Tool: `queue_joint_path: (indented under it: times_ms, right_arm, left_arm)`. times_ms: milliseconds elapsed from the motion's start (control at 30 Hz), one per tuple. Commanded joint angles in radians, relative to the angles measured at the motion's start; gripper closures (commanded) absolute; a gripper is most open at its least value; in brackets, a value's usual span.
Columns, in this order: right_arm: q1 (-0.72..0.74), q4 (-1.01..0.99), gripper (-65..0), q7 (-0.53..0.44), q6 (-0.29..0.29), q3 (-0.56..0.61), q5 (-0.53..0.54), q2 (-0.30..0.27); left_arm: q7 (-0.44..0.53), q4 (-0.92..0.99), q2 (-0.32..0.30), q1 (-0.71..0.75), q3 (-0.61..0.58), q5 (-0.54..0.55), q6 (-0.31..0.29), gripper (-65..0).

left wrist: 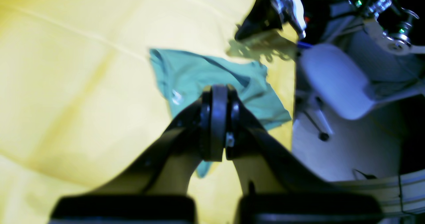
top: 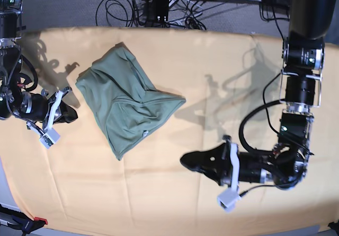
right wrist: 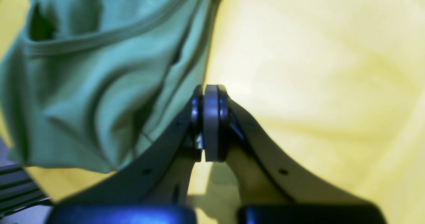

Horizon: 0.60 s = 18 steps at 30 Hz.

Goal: Fold the T-shirt properly
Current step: 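Release the bundle with the left gripper and press its edge toward the right gripper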

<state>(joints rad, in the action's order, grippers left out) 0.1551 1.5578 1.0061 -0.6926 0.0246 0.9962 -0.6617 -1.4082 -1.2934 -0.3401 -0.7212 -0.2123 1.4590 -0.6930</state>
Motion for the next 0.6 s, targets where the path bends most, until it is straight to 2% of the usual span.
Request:
queue_joint_path:
  times_ms: [0, 200, 400, 467, 567]
  right_arm:
    - [0.021, 0.014, 0.0, -0.018, -0.006, -0.01, 0.037, -0.016]
    - [0.02, 0.011, 0.0, 0.013, -0.006, -0.01, 0.042, -0.011]
    - [0.017, 0.01, 0.0, 0.148, -0.006, -0.01, 0.042, 0.002]
    - [0.008, 0.01, 0.0, 0.149, -0.006, -0.01, 0.034, 0.002]
    - [-0.003, 0.01, 0.0, 0.111, -0.006, -0.01, -0.054, 0.008]
  left_arm:
    - [0.012, -0.014, 0.005, -0.021, -0.009, 0.025, -0.005, 0.0]
    - [0.012, -0.084, 0.004, 0.023, -0.241, 0.025, -0.005, 0.0]
    - [0.012, -0.167, -0.021, 0.016, -0.427, -0.228, -0.005, 0.0]
    - [0.012, -0.166, -0.029, 0.014, -0.471, -0.268, -0.005, 0.0]
    - [0.012, -0.166, -0.04, 0.014, -0.537, -0.323, -0.005, 0.0]
